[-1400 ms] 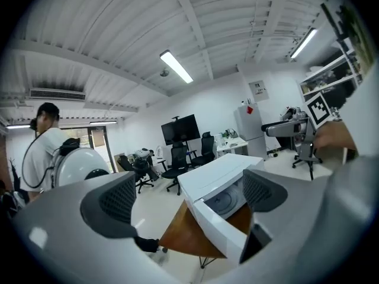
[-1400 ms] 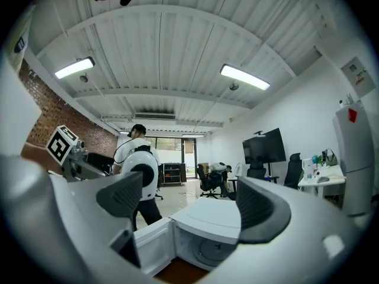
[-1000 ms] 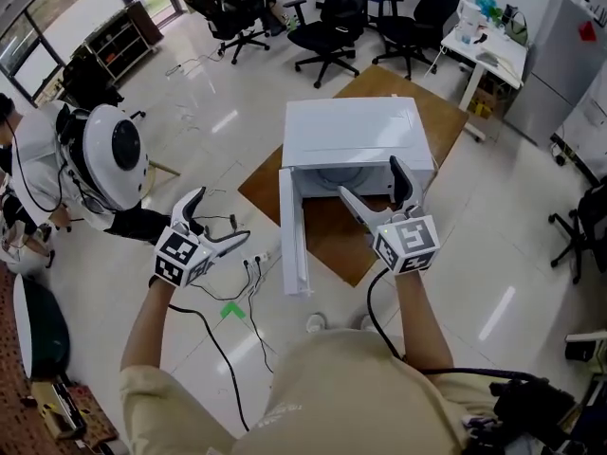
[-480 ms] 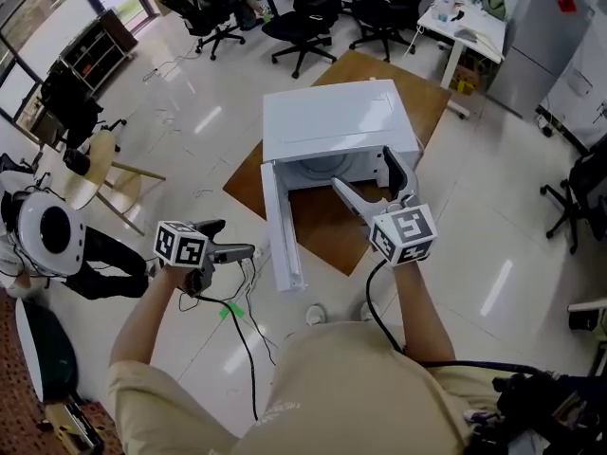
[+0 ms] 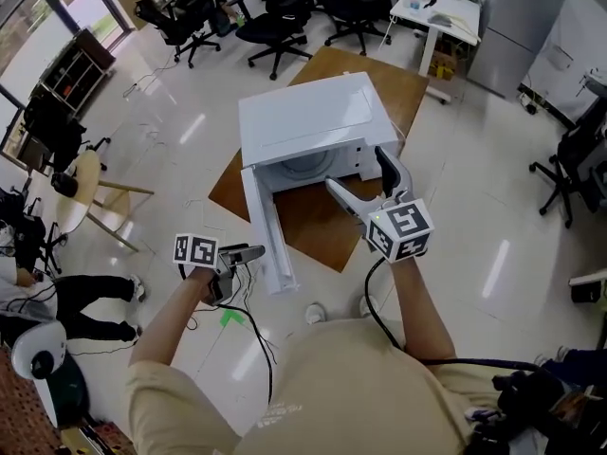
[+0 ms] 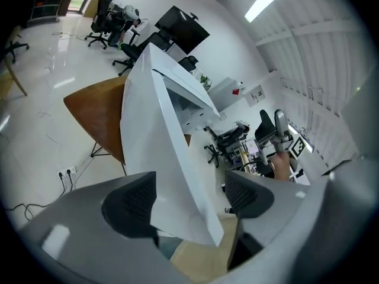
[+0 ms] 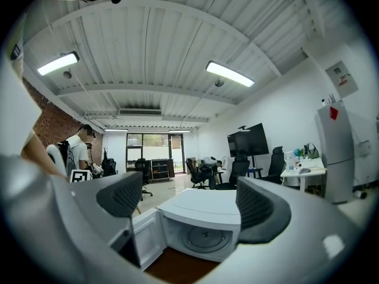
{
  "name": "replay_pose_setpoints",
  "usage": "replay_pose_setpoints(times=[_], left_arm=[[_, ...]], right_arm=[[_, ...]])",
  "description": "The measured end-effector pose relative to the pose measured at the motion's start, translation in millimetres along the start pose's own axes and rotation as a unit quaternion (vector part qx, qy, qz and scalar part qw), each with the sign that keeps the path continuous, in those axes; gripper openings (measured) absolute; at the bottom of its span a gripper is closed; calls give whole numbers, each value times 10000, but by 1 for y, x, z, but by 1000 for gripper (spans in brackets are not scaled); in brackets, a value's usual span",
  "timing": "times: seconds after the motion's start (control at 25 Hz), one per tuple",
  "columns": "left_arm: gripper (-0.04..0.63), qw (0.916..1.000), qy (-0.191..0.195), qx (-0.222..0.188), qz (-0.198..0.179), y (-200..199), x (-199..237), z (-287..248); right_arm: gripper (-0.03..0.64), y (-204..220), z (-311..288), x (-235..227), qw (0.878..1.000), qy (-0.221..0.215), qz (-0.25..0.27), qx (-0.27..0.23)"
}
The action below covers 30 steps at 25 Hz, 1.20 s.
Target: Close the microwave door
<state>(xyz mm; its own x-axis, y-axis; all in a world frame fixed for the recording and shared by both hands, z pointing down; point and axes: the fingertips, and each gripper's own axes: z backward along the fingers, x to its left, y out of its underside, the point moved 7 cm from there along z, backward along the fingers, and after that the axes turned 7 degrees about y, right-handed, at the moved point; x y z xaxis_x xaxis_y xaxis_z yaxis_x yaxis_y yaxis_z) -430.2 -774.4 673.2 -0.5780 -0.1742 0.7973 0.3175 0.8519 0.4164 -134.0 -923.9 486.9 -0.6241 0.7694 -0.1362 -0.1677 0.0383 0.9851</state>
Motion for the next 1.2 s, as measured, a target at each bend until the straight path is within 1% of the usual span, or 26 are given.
replay_pose_setpoints(times=[0.04,0.12,0.16,0.24,0.28,0.4,0.64,0.76,0.96,1.2], left_arm=[[344,9999,37,-77,75,0,4,-2],[325,9994,115,-206,244,1,12,-8],[304,9992,120,-230,297,3,16,-12],[259,9991,49,-224,356,5,22,-19],[225,9989,11,-224,407,6,24,-22],[227,9977,25,-306,603,5,23,-27],[227,9920,-36,-988,790,7,17,-44],[230,9888,-54,-1222,859,6,16,-56],[241,9831,-171,-1550,959,0,8,-80],[244,9750,-265,-1832,1228,-5,3,-98]], right_arm=[[483,0,1,-1,10000,23,-6,1],[483,1,3,-4,10000,19,-85,-21],[483,2,4,-5,9998,-5,-175,-35],[482,5,5,-8,9994,-38,-354,-42],[482,6,5,-8,9992,-37,-403,-27],[482,6,6,-9,9990,3,-453,33],[482,9,10,-9,9987,72,-496,74],[482,11,12,-10,9985,98,-542,68],[480,10,18,-20,9976,93,-691,-4],[480,8,22,-20,9973,129,-726,-27]])
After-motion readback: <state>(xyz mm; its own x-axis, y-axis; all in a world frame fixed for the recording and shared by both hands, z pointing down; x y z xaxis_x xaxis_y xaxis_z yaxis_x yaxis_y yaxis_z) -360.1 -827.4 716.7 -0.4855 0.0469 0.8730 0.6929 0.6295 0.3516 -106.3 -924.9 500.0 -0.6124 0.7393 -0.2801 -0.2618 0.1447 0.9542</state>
